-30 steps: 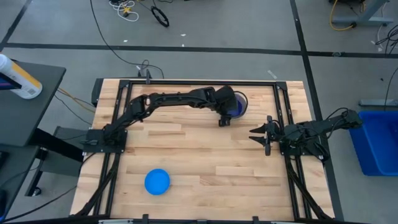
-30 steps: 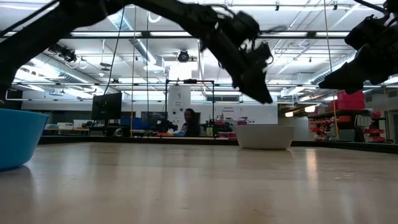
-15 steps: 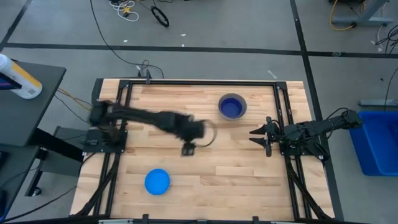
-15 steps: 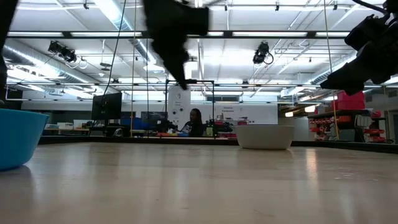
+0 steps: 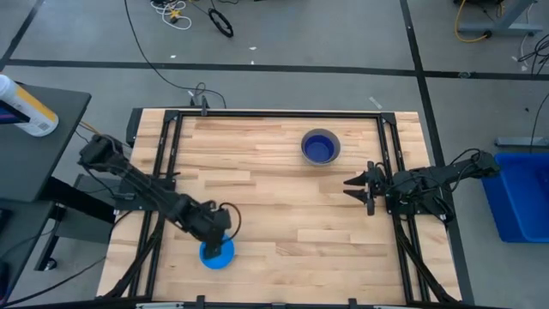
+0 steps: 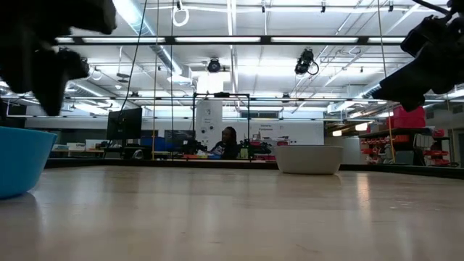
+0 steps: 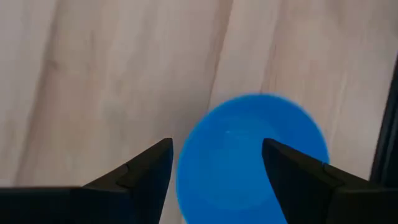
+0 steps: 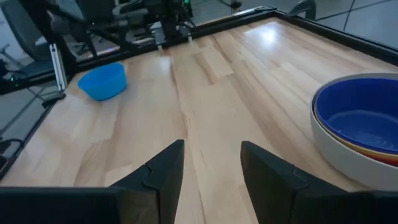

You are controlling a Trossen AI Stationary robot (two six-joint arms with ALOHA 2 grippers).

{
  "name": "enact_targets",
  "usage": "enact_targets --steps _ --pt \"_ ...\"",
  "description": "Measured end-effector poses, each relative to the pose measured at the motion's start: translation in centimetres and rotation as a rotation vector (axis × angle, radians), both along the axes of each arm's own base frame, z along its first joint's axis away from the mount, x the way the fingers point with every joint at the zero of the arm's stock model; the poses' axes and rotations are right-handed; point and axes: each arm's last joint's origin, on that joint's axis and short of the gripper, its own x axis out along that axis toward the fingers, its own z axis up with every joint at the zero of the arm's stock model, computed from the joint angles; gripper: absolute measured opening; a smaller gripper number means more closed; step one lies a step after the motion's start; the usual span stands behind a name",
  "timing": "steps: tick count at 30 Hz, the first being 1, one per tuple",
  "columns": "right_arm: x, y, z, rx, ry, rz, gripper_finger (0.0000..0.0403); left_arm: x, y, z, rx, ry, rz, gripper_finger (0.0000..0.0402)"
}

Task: Nest bowls inside each other
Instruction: Stack the blue bowl on the dark blue bowl

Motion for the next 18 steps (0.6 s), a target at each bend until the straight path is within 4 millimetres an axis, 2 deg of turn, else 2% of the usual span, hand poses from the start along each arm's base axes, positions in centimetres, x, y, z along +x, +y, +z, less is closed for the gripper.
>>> enact_targets --steps 5,11,18 --pt "0.0 -0.1 0.0 -0.003 -0.004 -0.026 0.017 -0.9 -0.6 -2.2 -0.054 -0.027 0.026 0.0254" --pt "0.0 -0.1 0.0 -0.002 -0.006 -0.026 0.017 -2.1 -0.1 -4.7 -0.076 -0.013 0.076 0.0247" --pt "0.0 -0.1 0.0 -0.002 -0.006 -0.026 0.017 -2.1 0.0 -5.0 -0.088 -0.016 0.077 0.0198"
